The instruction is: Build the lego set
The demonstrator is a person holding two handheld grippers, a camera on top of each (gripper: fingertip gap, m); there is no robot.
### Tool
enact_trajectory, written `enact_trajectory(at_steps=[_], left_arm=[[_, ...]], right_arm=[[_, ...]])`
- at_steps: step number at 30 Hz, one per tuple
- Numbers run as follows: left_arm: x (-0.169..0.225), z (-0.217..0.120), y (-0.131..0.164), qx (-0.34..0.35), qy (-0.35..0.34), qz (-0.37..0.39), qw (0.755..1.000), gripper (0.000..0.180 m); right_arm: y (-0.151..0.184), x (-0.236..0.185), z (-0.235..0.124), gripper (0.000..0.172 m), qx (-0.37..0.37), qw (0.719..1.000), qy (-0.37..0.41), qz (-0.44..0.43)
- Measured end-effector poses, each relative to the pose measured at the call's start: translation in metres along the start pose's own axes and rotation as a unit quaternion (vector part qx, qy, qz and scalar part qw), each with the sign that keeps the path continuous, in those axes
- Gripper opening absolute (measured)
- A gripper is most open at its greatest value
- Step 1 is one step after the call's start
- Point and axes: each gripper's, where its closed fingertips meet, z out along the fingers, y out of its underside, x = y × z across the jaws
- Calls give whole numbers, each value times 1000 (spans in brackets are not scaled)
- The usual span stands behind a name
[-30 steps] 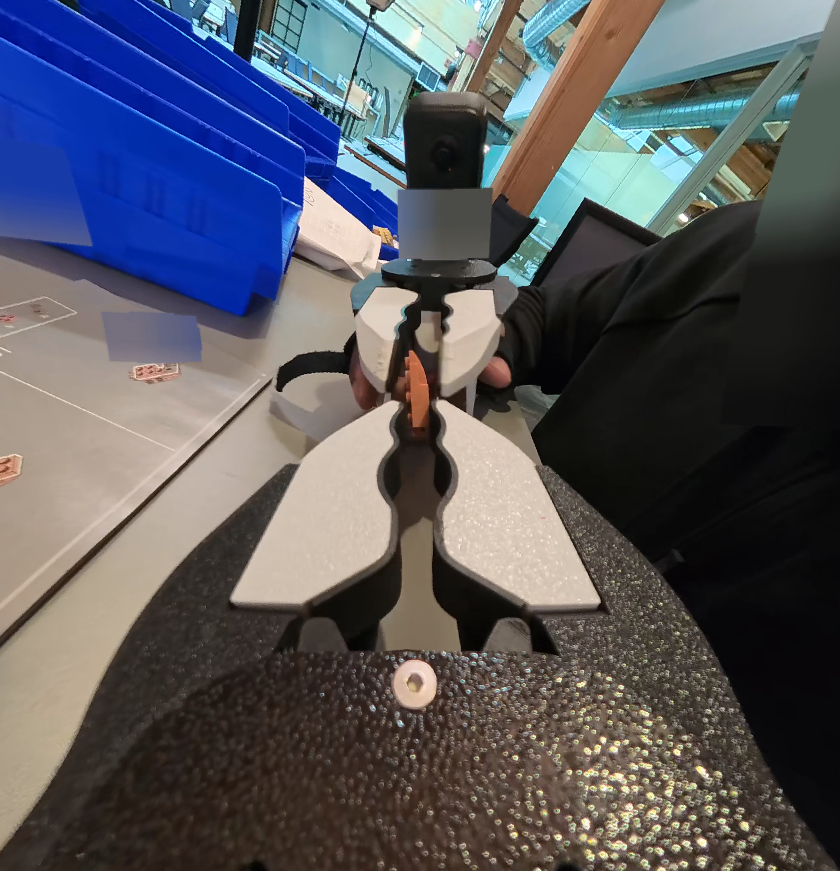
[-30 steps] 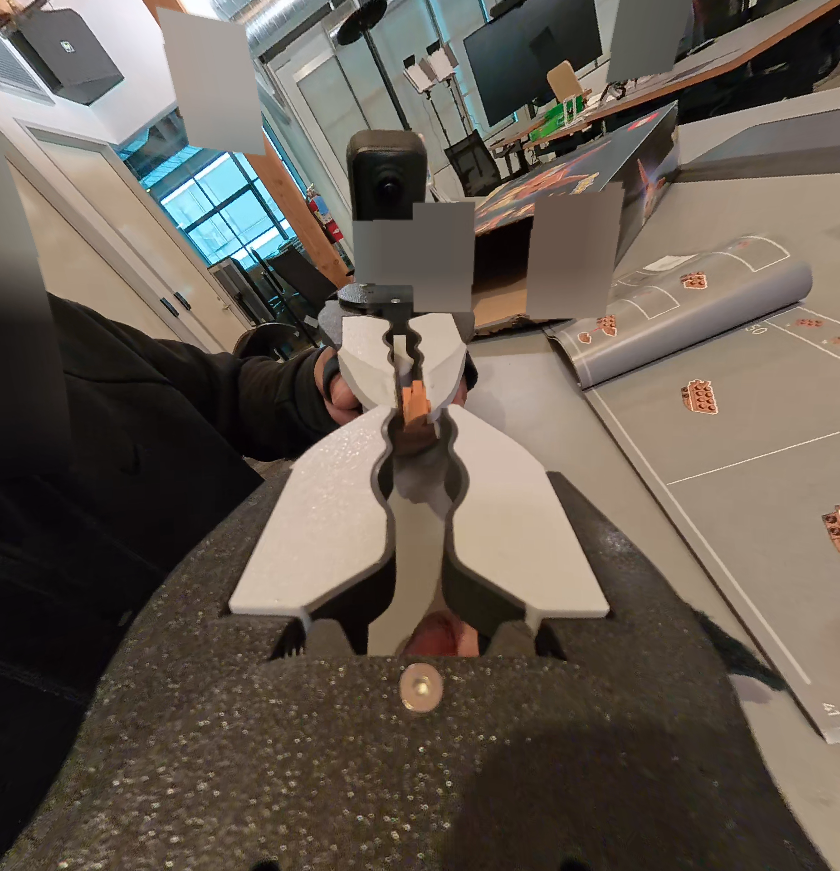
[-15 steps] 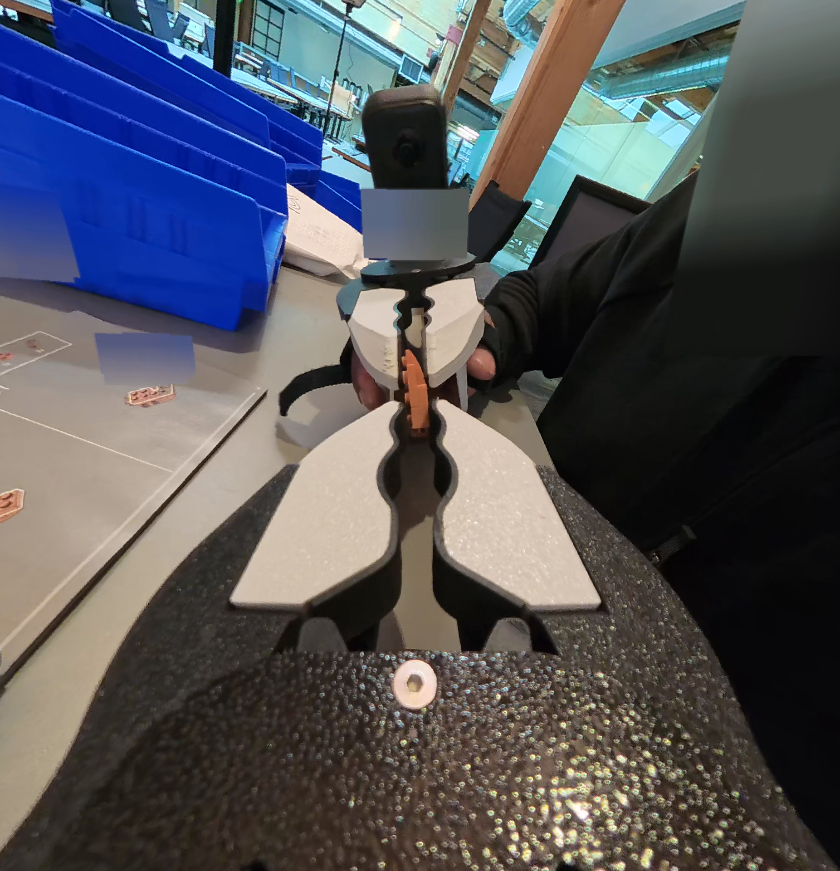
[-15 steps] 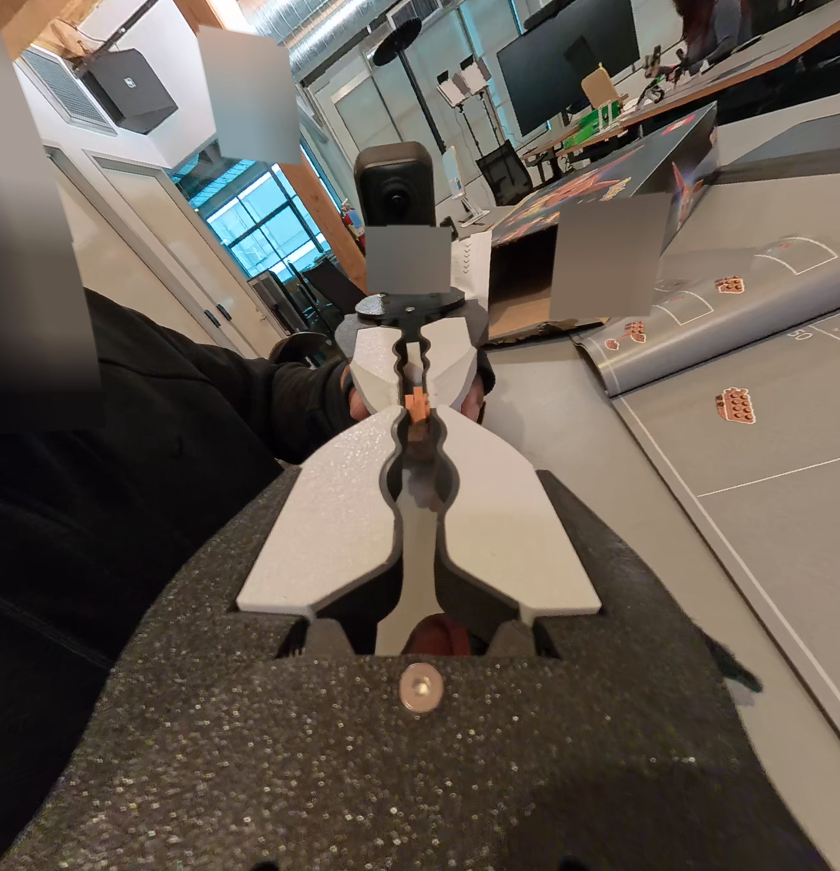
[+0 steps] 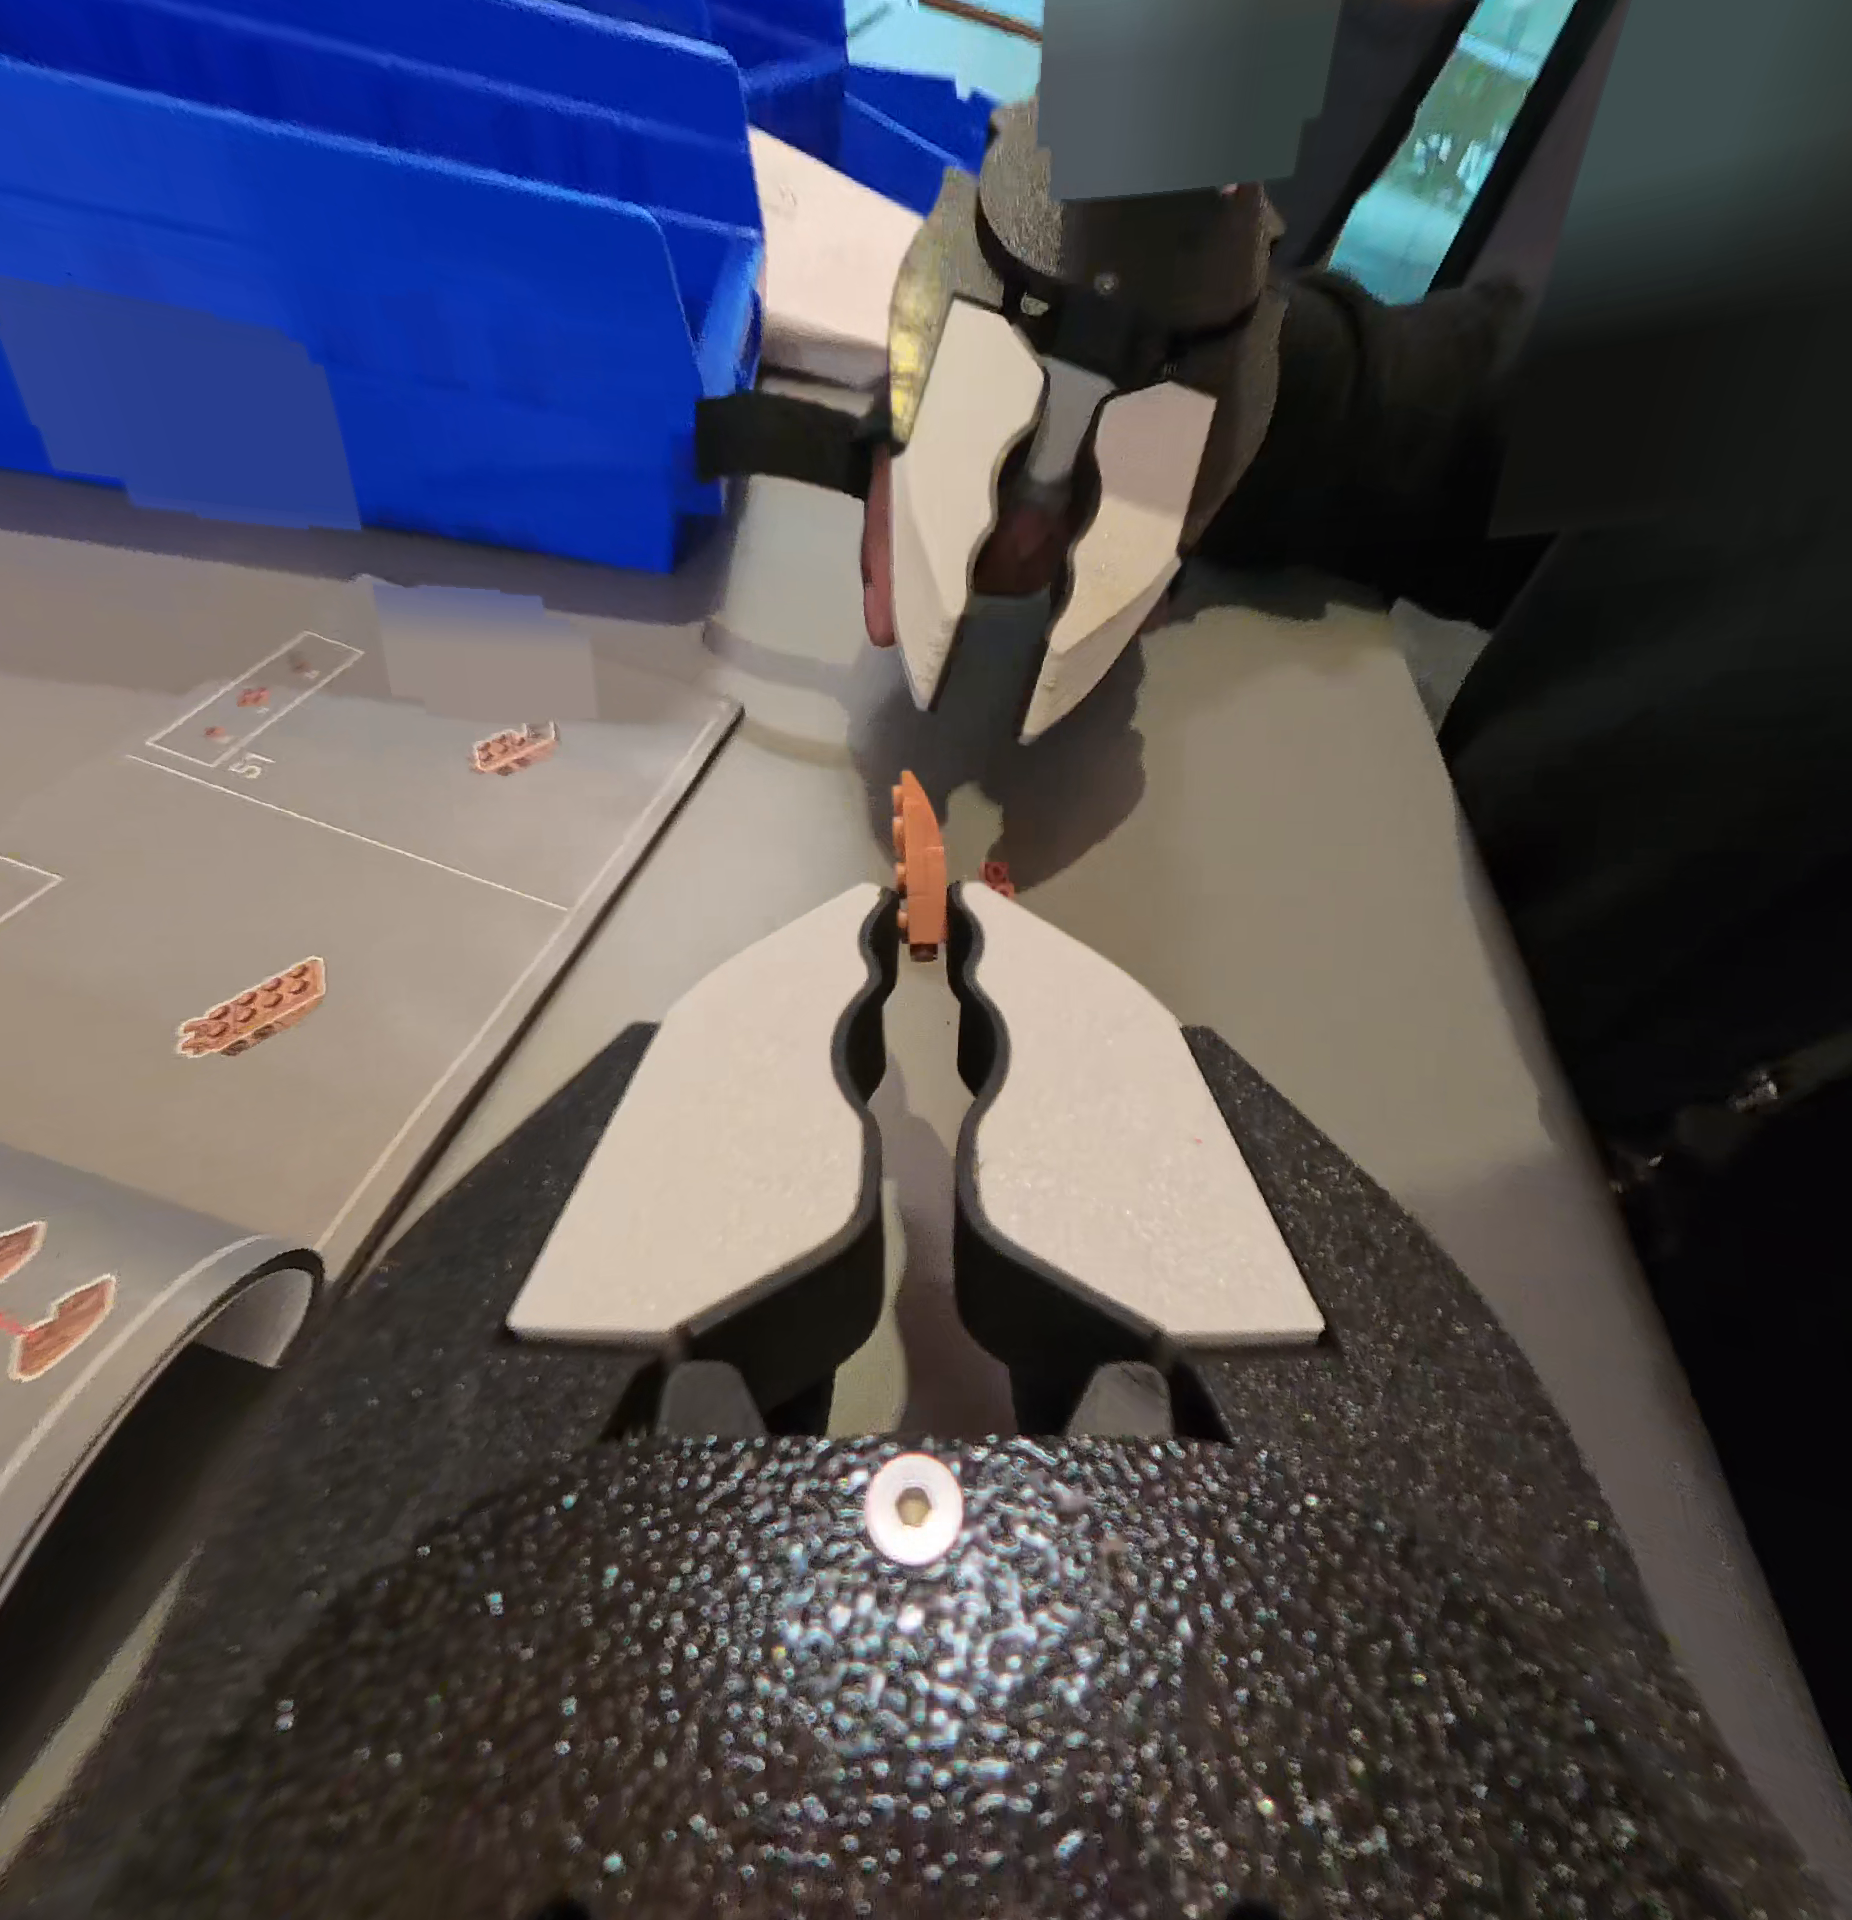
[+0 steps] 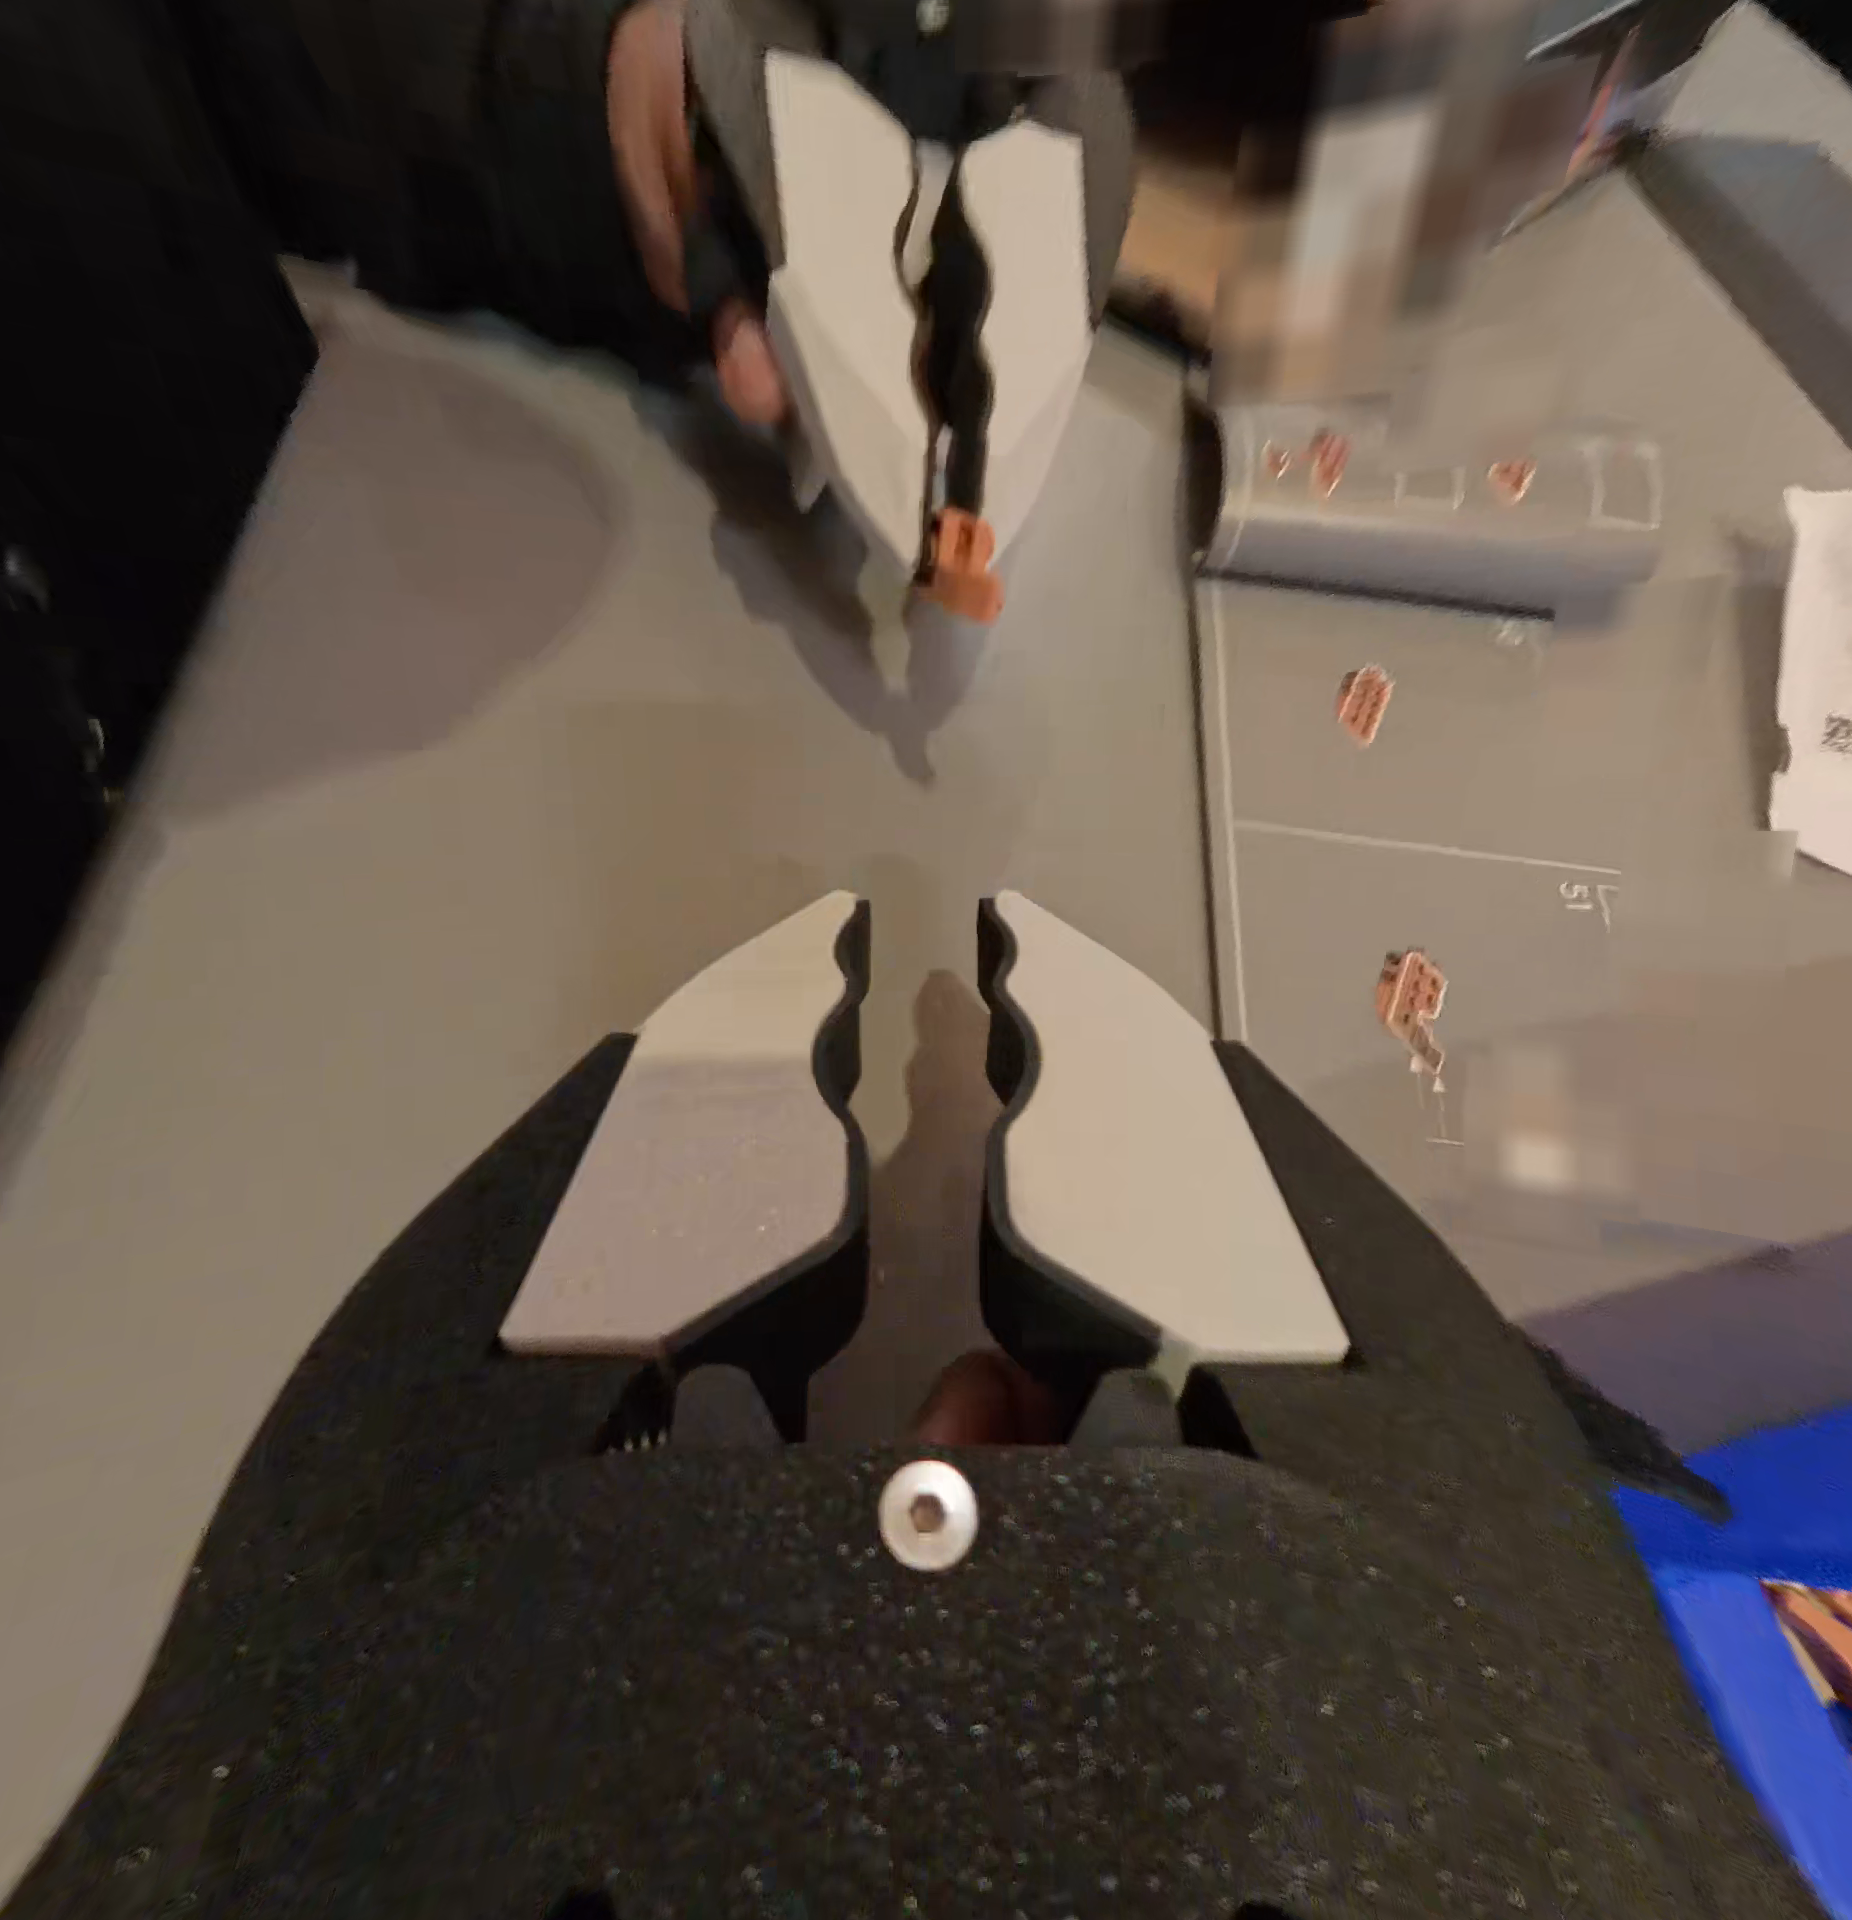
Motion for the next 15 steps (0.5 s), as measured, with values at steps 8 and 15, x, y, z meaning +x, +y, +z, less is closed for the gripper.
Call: enact_trajectory(at_steps=[8, 15], left_arm=[[8, 10, 25, -91, 4, 31, 995, 8], [10, 15, 38, -135, -1, 49, 990, 8]], right_arm=[[24, -17, 13, 19, -57, 997, -35, -24], [32, -17, 20, 19, -88, 995, -26, -44]])
